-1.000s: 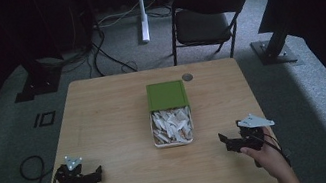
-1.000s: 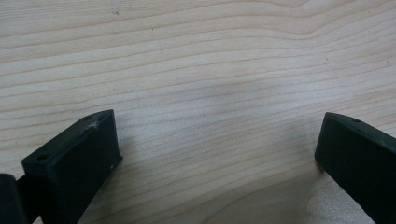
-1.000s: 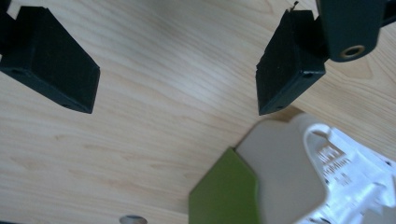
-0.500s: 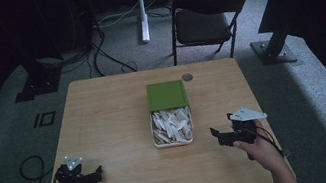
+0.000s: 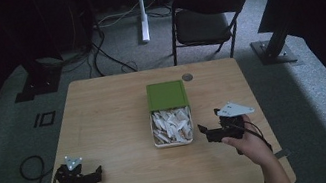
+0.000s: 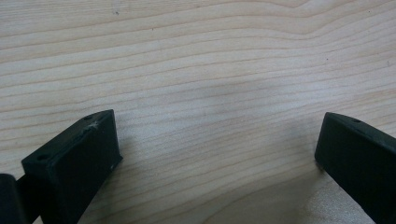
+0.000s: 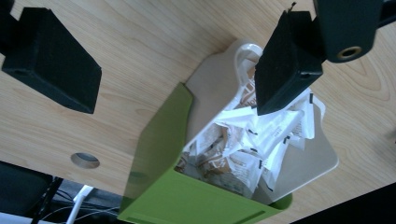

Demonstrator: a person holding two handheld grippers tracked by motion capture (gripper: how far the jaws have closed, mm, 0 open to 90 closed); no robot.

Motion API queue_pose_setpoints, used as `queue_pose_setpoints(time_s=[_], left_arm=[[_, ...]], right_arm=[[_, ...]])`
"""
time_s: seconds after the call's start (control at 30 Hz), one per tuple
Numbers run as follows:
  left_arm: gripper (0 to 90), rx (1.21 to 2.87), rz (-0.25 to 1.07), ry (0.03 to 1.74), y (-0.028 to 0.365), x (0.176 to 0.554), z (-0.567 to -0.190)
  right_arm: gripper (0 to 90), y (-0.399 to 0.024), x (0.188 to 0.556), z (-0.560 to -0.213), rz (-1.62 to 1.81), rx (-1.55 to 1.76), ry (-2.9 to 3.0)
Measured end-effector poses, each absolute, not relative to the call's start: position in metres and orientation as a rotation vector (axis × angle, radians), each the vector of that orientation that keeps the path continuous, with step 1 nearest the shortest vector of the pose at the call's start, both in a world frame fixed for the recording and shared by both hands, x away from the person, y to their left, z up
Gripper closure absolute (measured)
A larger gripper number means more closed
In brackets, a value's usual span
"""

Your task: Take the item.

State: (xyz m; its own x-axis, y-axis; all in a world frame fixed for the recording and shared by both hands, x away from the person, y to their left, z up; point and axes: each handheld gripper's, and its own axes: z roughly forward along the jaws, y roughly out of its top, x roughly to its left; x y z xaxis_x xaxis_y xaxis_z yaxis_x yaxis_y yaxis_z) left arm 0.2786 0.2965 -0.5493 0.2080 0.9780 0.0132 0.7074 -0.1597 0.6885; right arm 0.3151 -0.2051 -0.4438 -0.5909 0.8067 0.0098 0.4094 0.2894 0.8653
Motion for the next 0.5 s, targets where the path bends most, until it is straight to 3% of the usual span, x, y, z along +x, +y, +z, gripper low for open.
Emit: queue_pose_setpoints(time_s=[0.5], left_arm=[[0.7,1.934,0.637,1.559,0.296,0.279,-0.549]], right_arm=[[16.6,-0.176,0.328,-0.437,1.231,1.007,2.193]])
